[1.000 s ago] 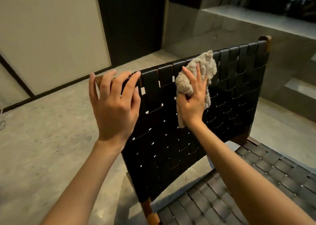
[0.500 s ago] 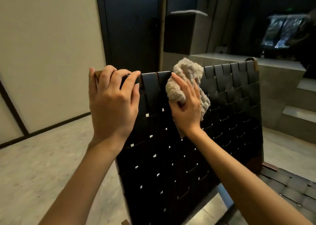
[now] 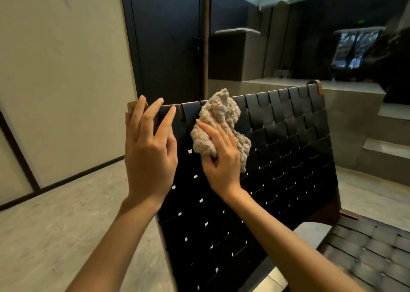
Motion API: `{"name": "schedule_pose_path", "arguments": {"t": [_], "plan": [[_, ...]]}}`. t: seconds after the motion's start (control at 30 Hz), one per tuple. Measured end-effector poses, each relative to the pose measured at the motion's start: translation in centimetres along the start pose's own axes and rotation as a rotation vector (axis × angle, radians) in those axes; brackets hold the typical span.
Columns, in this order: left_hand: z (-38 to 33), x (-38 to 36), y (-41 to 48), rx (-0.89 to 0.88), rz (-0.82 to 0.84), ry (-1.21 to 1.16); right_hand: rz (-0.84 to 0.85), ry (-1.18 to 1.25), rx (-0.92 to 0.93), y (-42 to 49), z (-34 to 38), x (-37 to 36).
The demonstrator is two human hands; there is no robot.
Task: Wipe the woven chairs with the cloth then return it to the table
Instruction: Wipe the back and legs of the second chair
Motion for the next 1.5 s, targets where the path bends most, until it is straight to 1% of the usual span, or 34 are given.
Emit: {"name": "schedule_pose_path", "arguments": {"t": [0.07,0.1,0.13,0.17,0.23,0.27,0.3,0.33,0.37,0.4,0.43,0.5,0.57,0.63,0.7,0.73,0.8,0.9,0.97,1.0,1.03,1.1,1.13,1.2,1.27,1.33,1.4,1.47,1.5], "plan": [[-0.4,0.0,-1.7,-0.014,0.028,-0.019,0.007,-0.048,0.036,0.0,-1.3,0.9],[-0.7,-0.1,-2.4,-0.030,0.047,-0.014,-0.021,-0.074,0.005,0.2,-2.6,1.6],[-0.9,-0.2,-3.0,-0.050,0.065,0.007,-0.074,-0.092,-0.071,0.5,-4.2,2.4],[-1.0,-0.4,-3.4,-0.069,0.079,0.036,-0.145,-0.096,-0.184,0.9,-6.1,3.3],[-1.1,-0.5,-3.6,-0.091,0.097,0.086,-0.279,-0.082,-0.469,1.4,-9.7,5.2],[-1.2,-0.5,-3.5,-0.095,0.107,0.100,-0.314,-0.081,-0.601,1.4,-11.2,5.9],[-1.3,-0.5,-3.5,-0.093,0.114,0.108,-0.331,-0.086,-0.692,1.4,-12.1,6.2],[-1.3,-0.5,-3.5,-0.089,0.116,0.111,-0.346,-0.093,-0.724,1.3,-12.3,6.3],[-1.3,-0.4,-3.5,-0.086,0.117,0.112,-0.363,-0.093,-0.698,1.1,-11.7,6.1],[-1.4,-0.4,-3.5,-0.085,0.118,0.115,-0.369,-0.084,-0.610,0.7,-10.2,5.6],[-1.4,-0.5,-3.5,-0.088,0.122,0.126,-0.351,-0.071,-0.468,0.2,-8.1,4.9],[-1.7,-0.8,-3.7,-0.114,0.150,0.196,-0.258,-0.076,-0.203,-2.3,-3.9,2.8],[-2.4,-1.4,-4.0,-0.177,0.206,0.330,-0.142,-0.089,-0.071,-5.3,-2.0,1.6],[-3.2,-2.2,-4.5,-0.242,0.276,0.440,-0.060,-0.104,-0.005,-7.0,-2.7,1.6],[-3.7,-3.0,-4.7,-0.292,0.334,0.462,-0.068,-0.145,-0.025,-7.1,-4.9,2.7],[-3.9,-3.4,-4.8,-0.310,0.360,0.460,-0.099,-0.166,-0.081,-6.7,-6.3,3.5],[-4.0,-4.1,-4.8,-0.343,0.403,0.444,-0.160,-0.180,-0.262,-5.4,-9.7,5.1],[-4.1,-4.7,-4.8,-0.402,0.440,0.417,-0.257,-0.183,-0.582,-3.7,-14.4,7.4],[-4.0,-4.9,-4.9,-0.415,0.447,0.426,-0.323,-0.212,-0.705,-3.2,-15.7,8.2],[-4.0,-4.9,-4.9,-0.420,0.452,0.444,-0.345,-0.214,-0.710,-3.4,-15.5,8.2],[-4.0,-4.9,-5.0,-0.426,0.453,0.467,-0.351,-0.196,-0.674,-3.7,-14.6,7.8],[-4.0,-4.9,-5.1,-0.435,0.449,0.490,-0.301,-0.117,-0.512,-5.3,-11.2,6.1],[-4.1,-4.8,-5.2,-0.435,0.452,0.481,-0.248,-0.080,-0.420,-6.7,-9.2,5.1],[-4.5,-4.7,-5.6,-0.437,0.473,0.442,-0.092,-0.086,-0.278,-10.1,-5.8,3.1],[-4.9,-4.5,-6.9,-0.449,0.505,0.410,0.065,-0.158,-0.238,-13.5,-4.2,1.8],[-5.0,-4.2,-8.4,-0.474,0.520,0.382,0.132,-0.196,-0.238,-16.0,-4.7,1.8],[-5.0,-3.8,-9.2,-0.490,0.511,0.345,0.117,-0.175,-0.315,-16.5,-6.6,2.8],[-4.9,-3.6,-9.4,-0.494,0.497,0.314,-0.008,-0.154,-0.469,-15.6,-9.7,4.4],[-4.9,-3.5,-9.4,-0.493,0.492,0.306,-0.085,-0.171,-0.577,-14.9,-11.7,5.4]]}}
Point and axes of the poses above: each hand's wrist, its own y-axis towards the middle knuckle, its own x-axis out of the back of the hand, z = x × y, the point moved 6 cm from there along y, towards the middle knuckle, and after that the axes turned 3 degrees about -x, right-handed, at the moved point
